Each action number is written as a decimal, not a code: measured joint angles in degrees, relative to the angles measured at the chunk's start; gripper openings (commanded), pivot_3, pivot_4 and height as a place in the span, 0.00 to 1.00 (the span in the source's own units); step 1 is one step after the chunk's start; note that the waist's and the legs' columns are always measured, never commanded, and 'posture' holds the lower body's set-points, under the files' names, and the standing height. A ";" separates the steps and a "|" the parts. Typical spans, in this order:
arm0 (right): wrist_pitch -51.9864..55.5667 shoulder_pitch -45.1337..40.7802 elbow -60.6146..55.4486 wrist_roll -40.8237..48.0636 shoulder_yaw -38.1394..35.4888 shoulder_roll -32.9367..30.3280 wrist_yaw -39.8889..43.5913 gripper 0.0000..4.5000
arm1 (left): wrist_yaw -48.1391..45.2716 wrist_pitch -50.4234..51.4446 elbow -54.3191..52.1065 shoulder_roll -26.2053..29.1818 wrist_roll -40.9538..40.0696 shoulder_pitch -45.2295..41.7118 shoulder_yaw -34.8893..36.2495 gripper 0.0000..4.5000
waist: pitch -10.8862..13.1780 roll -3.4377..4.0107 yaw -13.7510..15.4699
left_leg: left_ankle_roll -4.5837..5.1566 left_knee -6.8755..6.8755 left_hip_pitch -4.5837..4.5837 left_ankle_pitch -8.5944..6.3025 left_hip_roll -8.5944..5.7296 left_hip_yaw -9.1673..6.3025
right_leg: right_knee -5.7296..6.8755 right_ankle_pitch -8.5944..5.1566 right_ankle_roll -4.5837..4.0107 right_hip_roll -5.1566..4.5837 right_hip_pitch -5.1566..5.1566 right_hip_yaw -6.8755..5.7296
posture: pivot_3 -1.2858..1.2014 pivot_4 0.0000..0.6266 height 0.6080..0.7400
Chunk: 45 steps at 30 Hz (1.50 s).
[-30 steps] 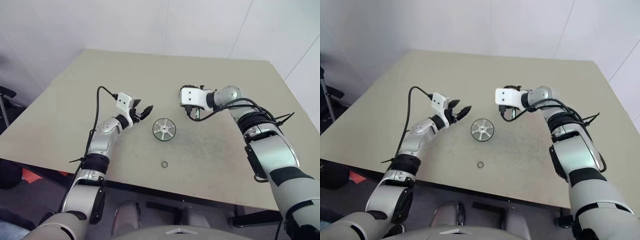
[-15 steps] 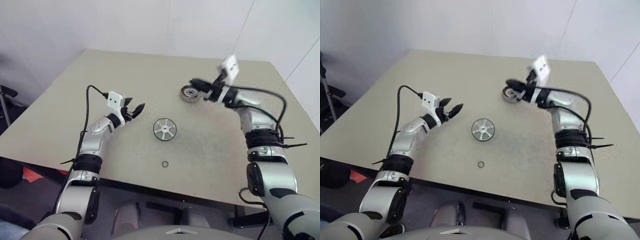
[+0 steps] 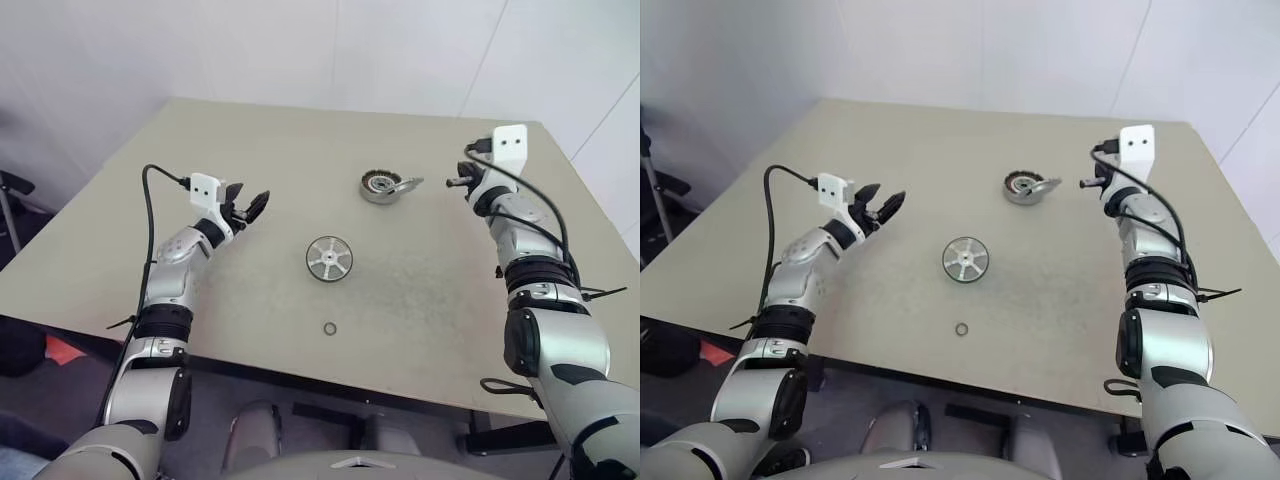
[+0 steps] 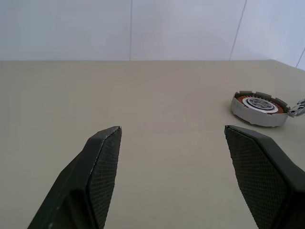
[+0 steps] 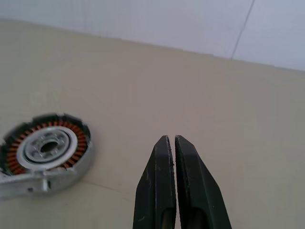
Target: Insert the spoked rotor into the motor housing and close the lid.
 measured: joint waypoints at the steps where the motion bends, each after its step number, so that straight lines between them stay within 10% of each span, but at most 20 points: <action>1: -0.53 -0.01 0.69 -0.71 0.47 0.00 -0.93 0.03 | 0.64 -0.41 0.05 -0.17 0.20 0.00 -0.01 0.82 | 0.00 0.00 -0.03 | 0.00 -0.01 0.00 0.00 0.00 0.00 | 0.00 0.00 0.00 0.00 0.00 0.00 | 0.52 0.00 1.00; 14: -1.99 0.01 6.35 -2.27 1.66 1.70 -6.56 0.03 | 4.91 -3.66 3.70 -0.81 1.46 -0.88 0.06 0.82 | 0.00 0.00 0.01 | 0.03 0.01 0.01 -0.01 0.01 0.00 | 0.02 0.00 0.01 0.00 0.01 0.00 | 0.52 0.00 1.00; 22: -8.81 1.46 -2.78 -2.64 5.70 1.29 6.24 0.03 | 5.18 -4.39 4.85 -1.01 1.61 -1.91 -0.06 0.82 | 0.00 -0.01 0.13 | 0.13 0.02 0.01 -0.07 0.02 0.00 | 0.03 0.00 0.01 0.00 0.02 -0.01 | 0.52 0.00 1.00; 31: -5.95 2.04 -10.37 -11.74 16.50 -8.78 18.36 0.61 | 5.18 -4.90 5.64 -1.80 1.84 -1.94 -0.17 0.82 | 0.03 -0.05 0.33 | 0.15 0.05 0.02 -0.08 -0.02 -0.05 | 0.00 0.00 0.01 -0.02 0.08 -0.01 | 0.52 0.00 1.00; 45: -20.16 -10.62 -4.05 -19.01 26.31 -10.84 33.45 0.61 | 5.16 -5.45 6.45 -3.02 2.27 -1.97 -0.63 0.82 | 0.04 -0.17 -0.03 | 0.22 0.10 0.01 -0.11 0.05 -0.04 | 0.02 0.00 -0.01 0.01 0.06 -0.01 | 0.52 0.00 1.00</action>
